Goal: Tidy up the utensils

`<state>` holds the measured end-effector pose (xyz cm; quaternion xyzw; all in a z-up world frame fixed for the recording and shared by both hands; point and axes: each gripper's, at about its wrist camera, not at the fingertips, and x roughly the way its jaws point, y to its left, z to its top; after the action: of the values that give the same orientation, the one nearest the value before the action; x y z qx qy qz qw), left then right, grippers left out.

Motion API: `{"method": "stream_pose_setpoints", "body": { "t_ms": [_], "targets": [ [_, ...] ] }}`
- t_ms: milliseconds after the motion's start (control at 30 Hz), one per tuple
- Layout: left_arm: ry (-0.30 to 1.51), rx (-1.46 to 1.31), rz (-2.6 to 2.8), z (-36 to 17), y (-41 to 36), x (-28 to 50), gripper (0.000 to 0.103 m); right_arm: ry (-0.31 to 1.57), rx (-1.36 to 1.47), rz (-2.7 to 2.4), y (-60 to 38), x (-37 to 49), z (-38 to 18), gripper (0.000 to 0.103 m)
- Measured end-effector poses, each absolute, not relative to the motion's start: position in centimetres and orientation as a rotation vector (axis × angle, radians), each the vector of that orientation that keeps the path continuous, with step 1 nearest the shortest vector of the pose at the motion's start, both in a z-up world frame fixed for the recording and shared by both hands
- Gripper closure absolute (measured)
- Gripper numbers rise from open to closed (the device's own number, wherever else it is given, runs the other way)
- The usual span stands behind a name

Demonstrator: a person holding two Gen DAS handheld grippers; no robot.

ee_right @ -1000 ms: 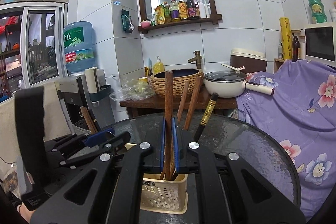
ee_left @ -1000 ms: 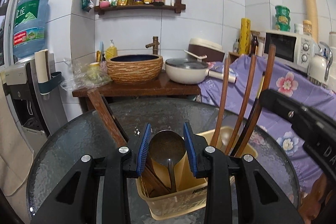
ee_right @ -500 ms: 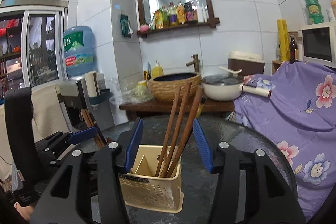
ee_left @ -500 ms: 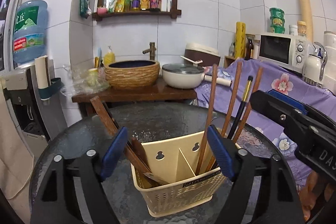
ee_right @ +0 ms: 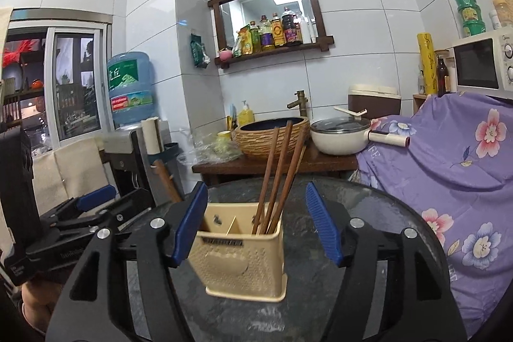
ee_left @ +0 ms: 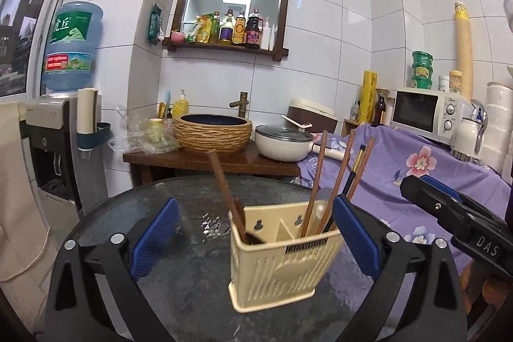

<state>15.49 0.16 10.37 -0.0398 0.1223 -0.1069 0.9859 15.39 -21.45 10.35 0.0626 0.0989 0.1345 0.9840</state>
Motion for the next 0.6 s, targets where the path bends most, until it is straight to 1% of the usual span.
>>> {"method": "stream_pose_setpoints", "body": {
  "t_ms": [33, 67, 300, 367, 467, 600],
  "targets": [
    [0.248, -0.076, -0.213, 10.0, 0.4, 14.8, 0.006, 0.200, 0.117, 0.266, -21.3, 14.7, 9.9, 0.027],
    [0.254, -0.076, -0.202, 9.4, 0.9, 14.0, 0.006, 0.203, 0.113, 0.266, -21.2, 14.1, 9.5, 0.024],
    [0.336, -0.168, -0.135, 4.8, 4.8, 10.8, 0.006, 0.268, 0.097, 0.268, -20.3, 10.2, 4.9, 0.014],
    [0.336, -0.170, -0.121, 3.5, 5.2, 9.6, 0.006, 0.281, 0.100, 0.258, -19.9, 9.0, 3.6, 0.008],
    [0.353, -0.107, -0.110, 2.2, 4.9, 8.2, 0.006, 0.309, 0.129, 0.257, -19.8, 7.3, 1.8, 0.006],
    [0.380, -0.058, -0.111, 1.4, 4.6, 6.3, 0.006, 0.338, 0.157, 0.241, -20.0, 4.4, 0.1, 0.006]
  ]
}}
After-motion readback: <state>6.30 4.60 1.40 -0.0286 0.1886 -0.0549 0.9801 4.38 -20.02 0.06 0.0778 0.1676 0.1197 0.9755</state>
